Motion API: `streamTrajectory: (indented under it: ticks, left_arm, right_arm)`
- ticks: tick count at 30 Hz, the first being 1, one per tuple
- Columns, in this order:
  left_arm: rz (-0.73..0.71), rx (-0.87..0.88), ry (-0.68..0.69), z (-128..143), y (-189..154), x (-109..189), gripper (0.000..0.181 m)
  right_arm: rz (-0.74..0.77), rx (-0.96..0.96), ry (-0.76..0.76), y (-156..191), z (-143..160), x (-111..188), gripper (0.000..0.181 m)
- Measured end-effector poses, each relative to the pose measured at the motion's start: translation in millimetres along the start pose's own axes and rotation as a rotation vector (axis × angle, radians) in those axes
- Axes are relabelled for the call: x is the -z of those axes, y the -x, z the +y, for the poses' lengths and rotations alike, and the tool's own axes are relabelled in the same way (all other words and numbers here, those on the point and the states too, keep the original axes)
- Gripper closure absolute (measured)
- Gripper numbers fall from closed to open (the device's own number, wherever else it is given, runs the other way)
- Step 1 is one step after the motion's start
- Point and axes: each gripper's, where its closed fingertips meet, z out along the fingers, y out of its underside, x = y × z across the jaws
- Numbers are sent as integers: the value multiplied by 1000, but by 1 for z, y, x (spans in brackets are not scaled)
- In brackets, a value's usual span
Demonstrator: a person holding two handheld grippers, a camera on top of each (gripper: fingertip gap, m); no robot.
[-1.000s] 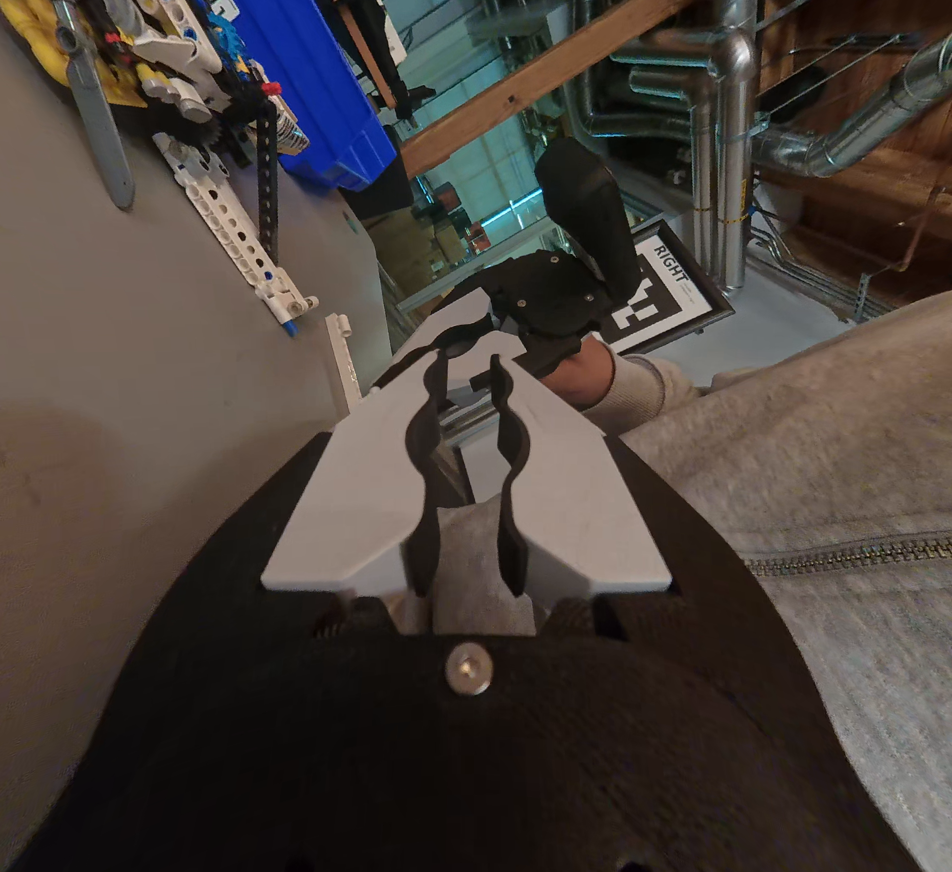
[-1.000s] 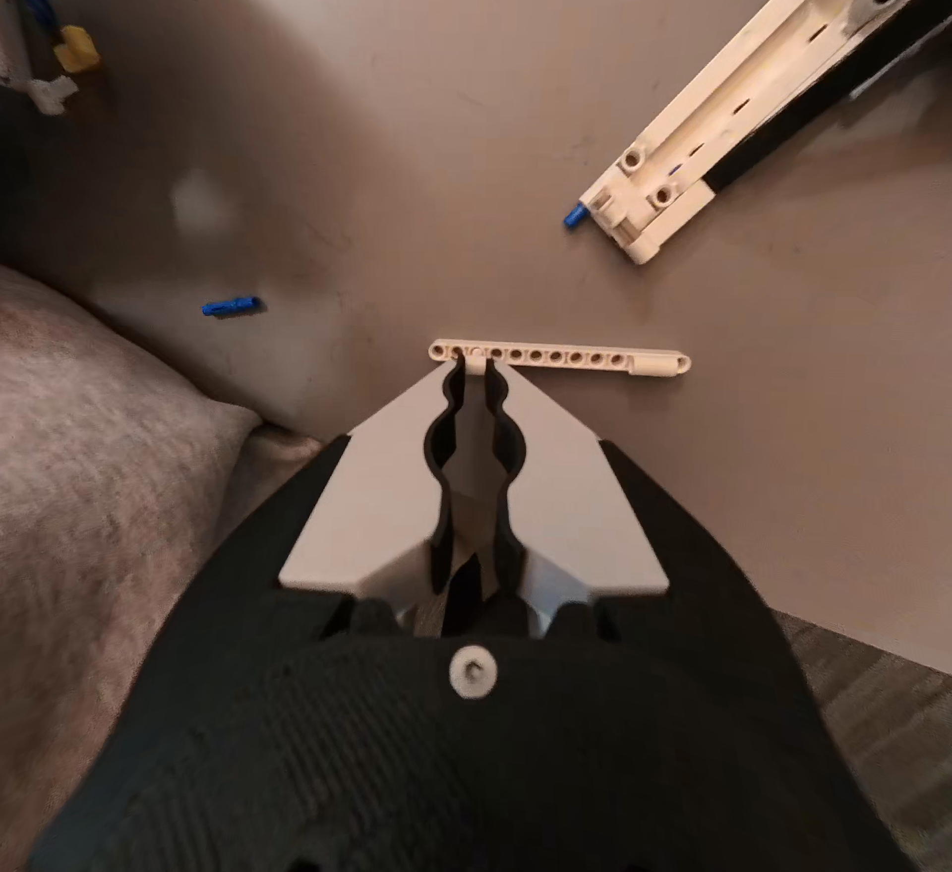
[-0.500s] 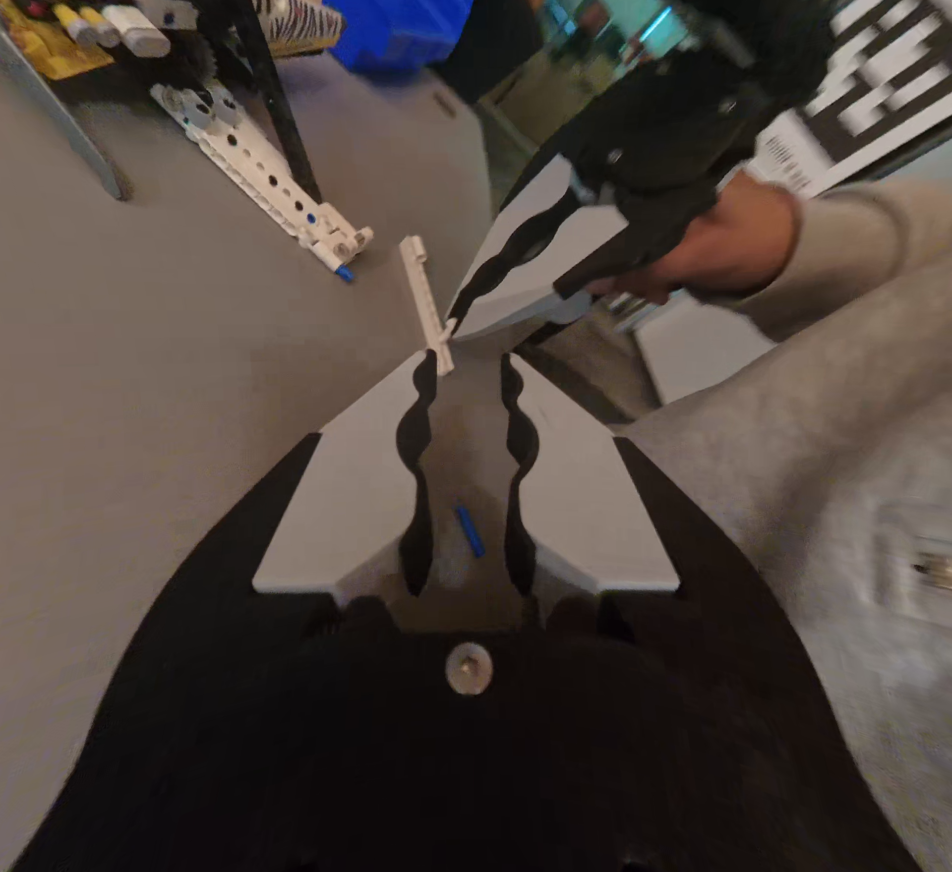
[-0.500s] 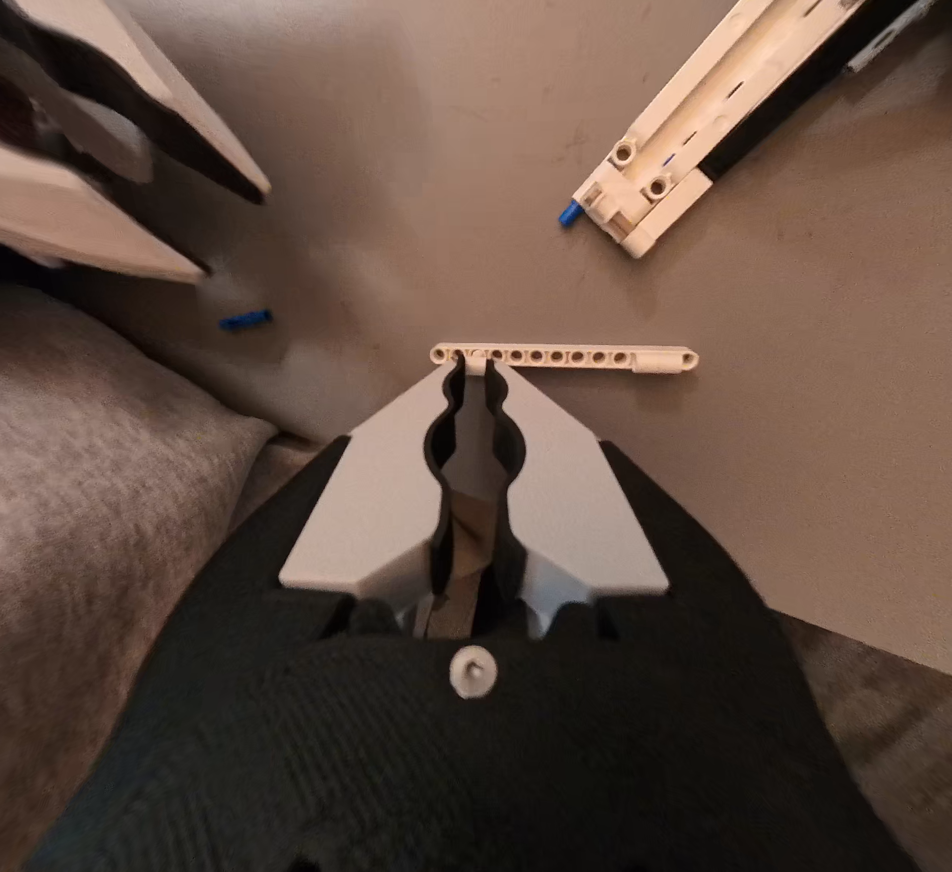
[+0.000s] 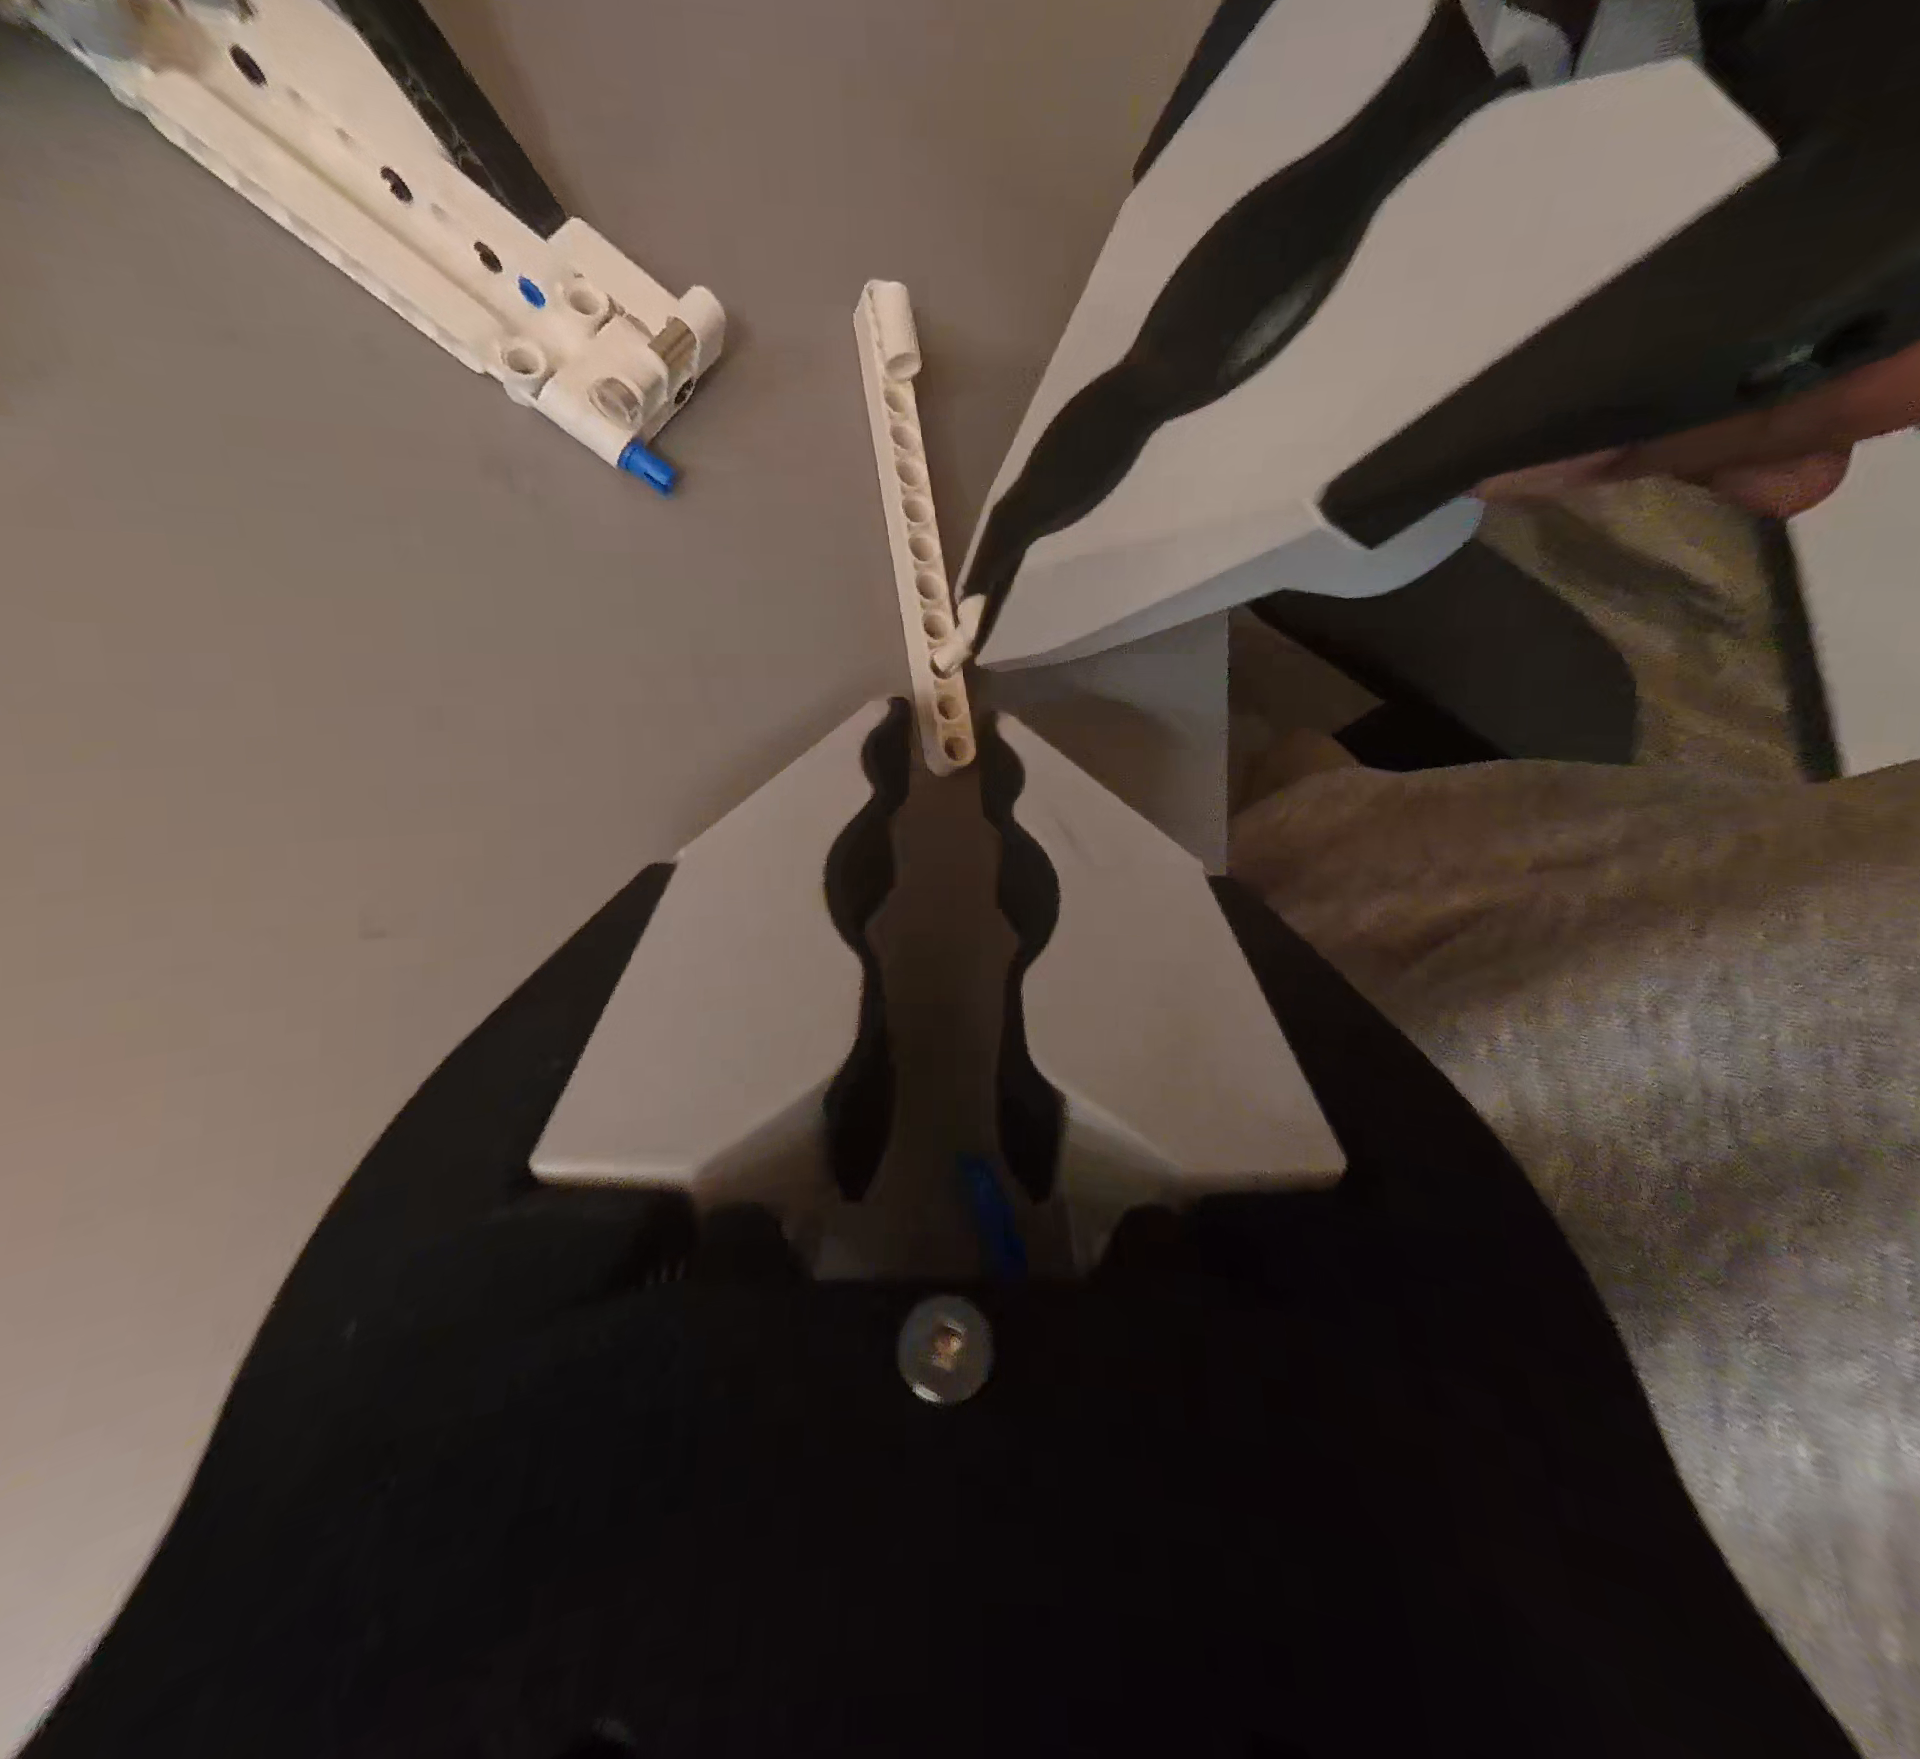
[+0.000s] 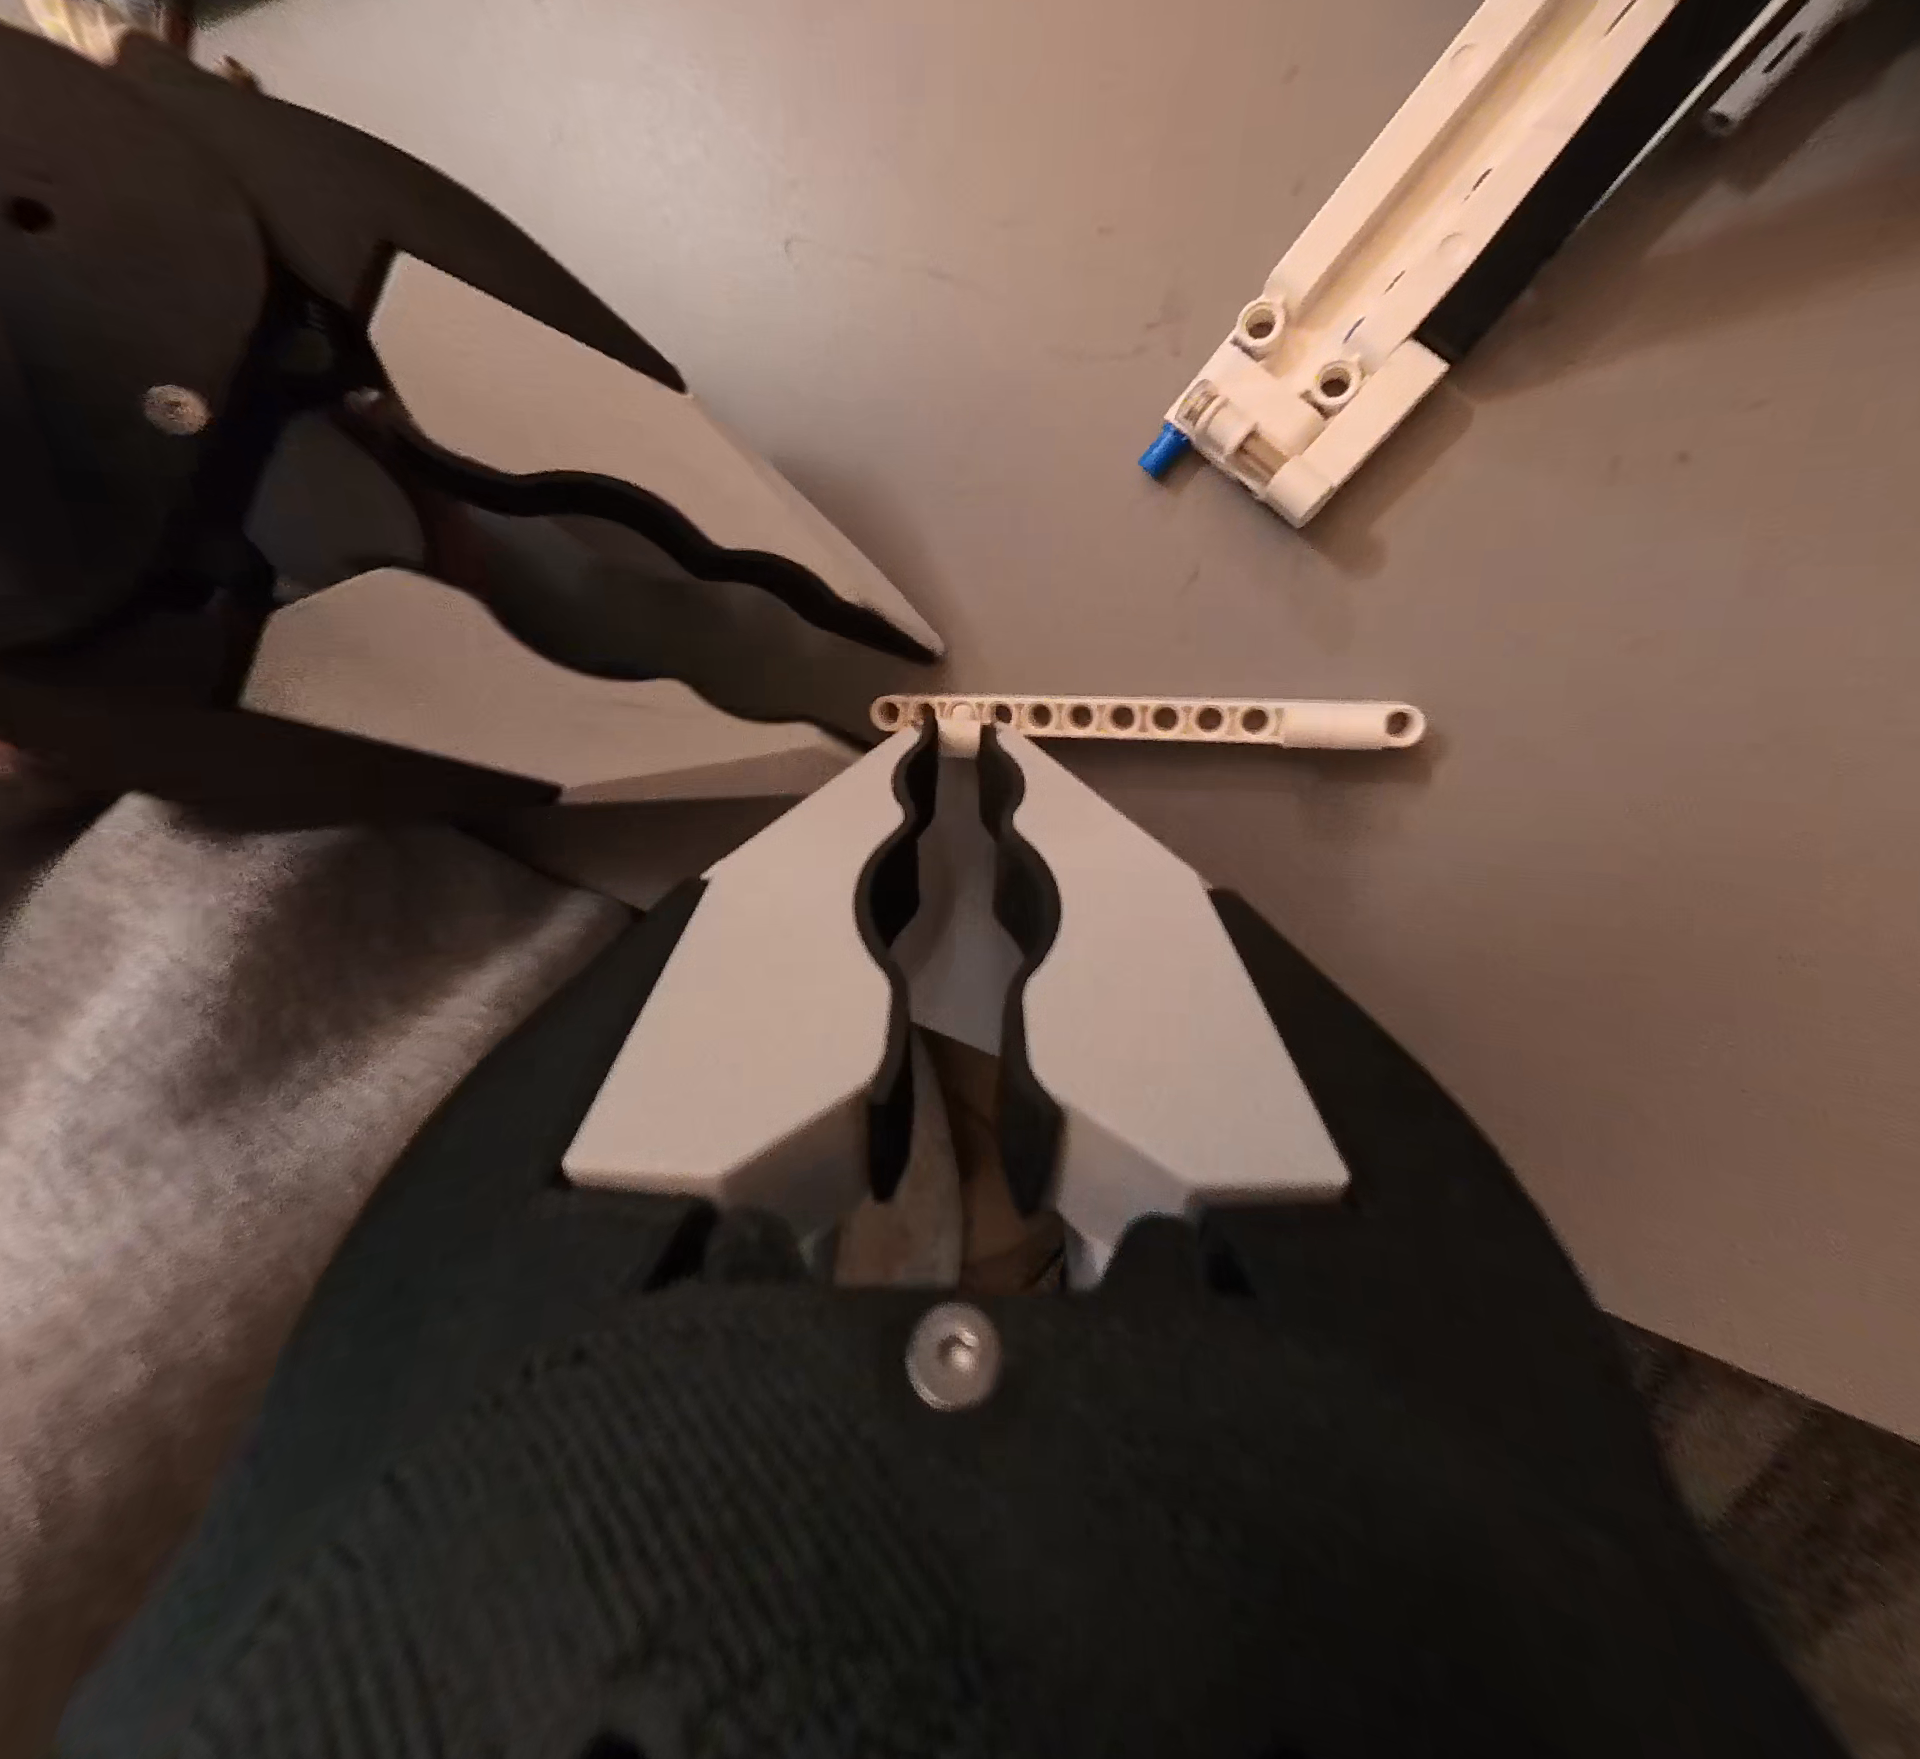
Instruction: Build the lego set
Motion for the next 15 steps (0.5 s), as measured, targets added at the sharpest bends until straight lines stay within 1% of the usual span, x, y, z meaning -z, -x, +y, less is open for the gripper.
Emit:
streamTrajectory:
  ticks: [1, 5, 11, 15]
  left_arm:
    - [29, 23, -1, 0, -1, 0, 173]
    - [102, 95, -17, -2, -2, 2, 175]
    - [79, 53, -4, 0, -4, 1, 174]
    - [83, 61, -4, 0, -4, 1, 175]
  right_arm:
    - [-3, -3, 0, 1, 0, 0, 175]
    - [-2, -16, -5, 2, -1, -1, 175]
    - [20, -23, 16, 2, 2, -1, 175]
    - [51, -9, 37, 2, 2, -1, 175]
